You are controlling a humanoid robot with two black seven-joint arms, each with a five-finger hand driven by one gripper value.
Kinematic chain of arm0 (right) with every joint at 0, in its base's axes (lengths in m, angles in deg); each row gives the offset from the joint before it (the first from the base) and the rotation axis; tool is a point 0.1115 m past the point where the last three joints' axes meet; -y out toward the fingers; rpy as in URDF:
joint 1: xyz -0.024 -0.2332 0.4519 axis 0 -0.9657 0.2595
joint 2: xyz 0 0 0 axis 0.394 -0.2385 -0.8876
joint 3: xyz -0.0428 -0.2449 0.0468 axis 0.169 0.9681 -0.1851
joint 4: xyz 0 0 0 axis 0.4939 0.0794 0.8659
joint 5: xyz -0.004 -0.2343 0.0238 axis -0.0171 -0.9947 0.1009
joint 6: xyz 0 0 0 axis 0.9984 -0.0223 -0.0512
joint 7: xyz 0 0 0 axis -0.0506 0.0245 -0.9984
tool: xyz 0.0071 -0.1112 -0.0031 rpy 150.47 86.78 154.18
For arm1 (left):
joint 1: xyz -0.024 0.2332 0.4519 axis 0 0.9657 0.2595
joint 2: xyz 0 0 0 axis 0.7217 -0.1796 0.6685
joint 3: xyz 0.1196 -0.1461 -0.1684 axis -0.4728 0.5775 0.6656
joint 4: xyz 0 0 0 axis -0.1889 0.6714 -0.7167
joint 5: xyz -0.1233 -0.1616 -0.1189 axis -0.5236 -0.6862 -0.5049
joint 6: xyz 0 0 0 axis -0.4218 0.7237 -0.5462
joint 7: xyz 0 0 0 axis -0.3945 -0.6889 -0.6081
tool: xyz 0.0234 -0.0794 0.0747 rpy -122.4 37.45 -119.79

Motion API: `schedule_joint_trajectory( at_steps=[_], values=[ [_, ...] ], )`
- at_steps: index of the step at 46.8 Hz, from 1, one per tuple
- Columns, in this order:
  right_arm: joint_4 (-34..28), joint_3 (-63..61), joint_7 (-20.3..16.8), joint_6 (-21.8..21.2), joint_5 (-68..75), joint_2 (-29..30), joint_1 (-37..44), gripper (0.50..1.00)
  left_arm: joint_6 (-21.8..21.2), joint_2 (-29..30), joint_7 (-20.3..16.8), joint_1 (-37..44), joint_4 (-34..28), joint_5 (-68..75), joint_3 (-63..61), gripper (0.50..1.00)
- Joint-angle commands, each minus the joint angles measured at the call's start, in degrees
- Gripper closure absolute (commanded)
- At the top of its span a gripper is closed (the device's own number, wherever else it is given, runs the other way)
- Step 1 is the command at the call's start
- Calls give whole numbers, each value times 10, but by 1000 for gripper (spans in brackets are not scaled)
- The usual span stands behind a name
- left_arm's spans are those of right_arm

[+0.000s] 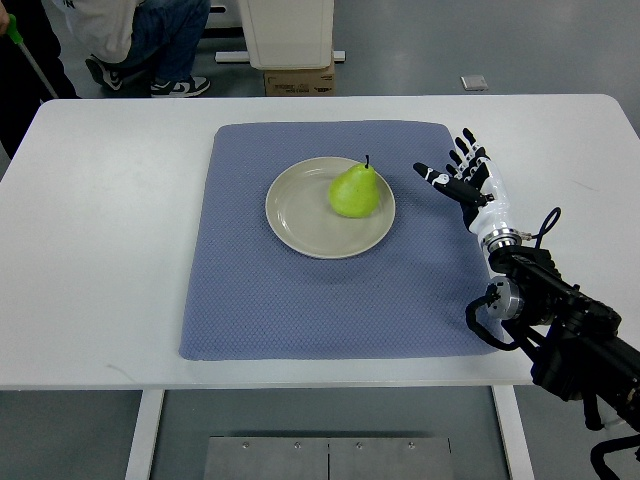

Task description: Place pear on plate with right hand

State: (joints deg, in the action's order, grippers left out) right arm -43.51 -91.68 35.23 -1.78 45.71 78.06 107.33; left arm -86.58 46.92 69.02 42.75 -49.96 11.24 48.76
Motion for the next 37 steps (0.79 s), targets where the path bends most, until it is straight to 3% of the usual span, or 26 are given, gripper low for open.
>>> schedule_joint_trajectory(
  at_steps=[1, 37],
  values=[
    [2, 2, 2, 1, -1, -1, -1, 500, 0, 0, 0, 0, 0, 0, 0, 500],
    [7, -48, 4, 10, -1, -18, 1, 500, 0, 0, 0, 0, 1, 0, 0, 500]
  ],
)
